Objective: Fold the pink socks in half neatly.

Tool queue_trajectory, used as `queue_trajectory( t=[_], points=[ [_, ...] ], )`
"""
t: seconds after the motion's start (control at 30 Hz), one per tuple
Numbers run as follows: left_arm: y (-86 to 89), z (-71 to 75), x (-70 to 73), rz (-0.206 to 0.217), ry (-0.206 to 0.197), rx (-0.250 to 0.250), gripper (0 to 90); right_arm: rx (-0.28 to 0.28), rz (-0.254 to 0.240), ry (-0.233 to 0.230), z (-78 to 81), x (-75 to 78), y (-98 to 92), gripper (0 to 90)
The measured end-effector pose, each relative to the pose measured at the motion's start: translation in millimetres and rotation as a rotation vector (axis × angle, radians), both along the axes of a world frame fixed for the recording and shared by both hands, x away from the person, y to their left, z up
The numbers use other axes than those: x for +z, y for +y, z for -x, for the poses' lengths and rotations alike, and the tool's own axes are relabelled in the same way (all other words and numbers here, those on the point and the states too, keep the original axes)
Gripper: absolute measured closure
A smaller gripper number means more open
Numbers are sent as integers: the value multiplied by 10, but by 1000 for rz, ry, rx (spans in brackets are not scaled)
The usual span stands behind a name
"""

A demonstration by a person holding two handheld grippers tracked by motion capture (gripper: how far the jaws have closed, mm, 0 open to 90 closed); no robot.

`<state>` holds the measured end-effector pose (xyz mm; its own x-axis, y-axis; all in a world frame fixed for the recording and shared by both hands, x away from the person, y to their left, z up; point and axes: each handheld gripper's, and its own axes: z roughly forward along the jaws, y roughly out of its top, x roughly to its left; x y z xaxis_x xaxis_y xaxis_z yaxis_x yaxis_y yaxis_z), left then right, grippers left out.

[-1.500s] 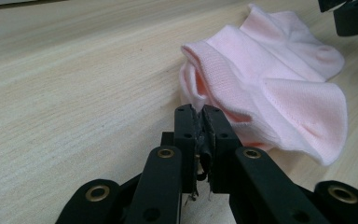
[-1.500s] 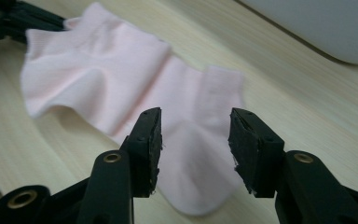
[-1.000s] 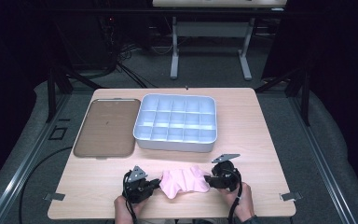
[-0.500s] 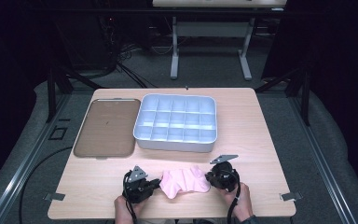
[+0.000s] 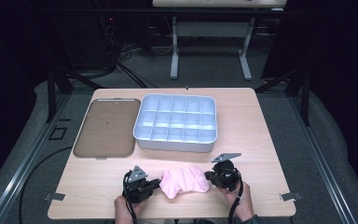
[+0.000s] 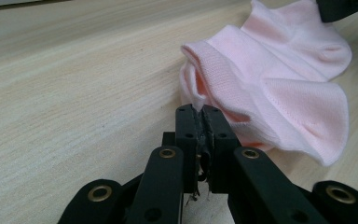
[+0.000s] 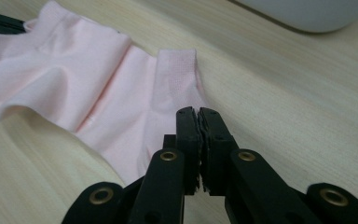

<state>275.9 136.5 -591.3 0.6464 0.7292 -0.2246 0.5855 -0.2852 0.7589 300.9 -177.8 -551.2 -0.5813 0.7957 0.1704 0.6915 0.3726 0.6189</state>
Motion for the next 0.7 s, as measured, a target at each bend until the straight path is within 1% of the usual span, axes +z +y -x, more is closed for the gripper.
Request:
queue_trajectory(
  t=[0.03,0.07,0.1,0.17,0.2,0.27,0.33,0.37,0.47,0.5,0.57,0.63,0.7],
  points=[
    [1,-2,0,0,-1,0,857,2,4,-7,4,20,4,875],
    [1,-2,-1,0,-1,0,857,11,-2,-7,12,63,6,878],
    [0,0,0,0,0,0,858,14,-10,-24,27,120,21,881],
    [1,-2,0,0,-1,0,858,20,-23,-24,43,173,36,883],
    [1,-2,0,0,-1,0,858,20,-23,-24,43,173,36,883],
    [0,-1,0,0,-1,0,858,39,-34,-39,59,244,83,883],
    [0,-1,0,0,-1,-1,857,48,-34,-43,59,267,100,884],
    [0,-1,0,0,-1,0,857,57,-26,-42,61,294,118,884],
    [2,-3,0,-1,-1,-1,857,81,-29,-55,60,334,200,883],
    [2,-3,0,-1,-1,-1,858,95,-27,-48,64,355,226,883],
    [2,-3,0,0,-1,-1,857,110,-24,-65,65,389,307,884],
    [1,-2,0,0,1,-1,857,128,-22,-69,60,413,363,883],
    [1,-2,0,0,0,-1,858,132,-23,-70,62,424,398,883]
  ],
)
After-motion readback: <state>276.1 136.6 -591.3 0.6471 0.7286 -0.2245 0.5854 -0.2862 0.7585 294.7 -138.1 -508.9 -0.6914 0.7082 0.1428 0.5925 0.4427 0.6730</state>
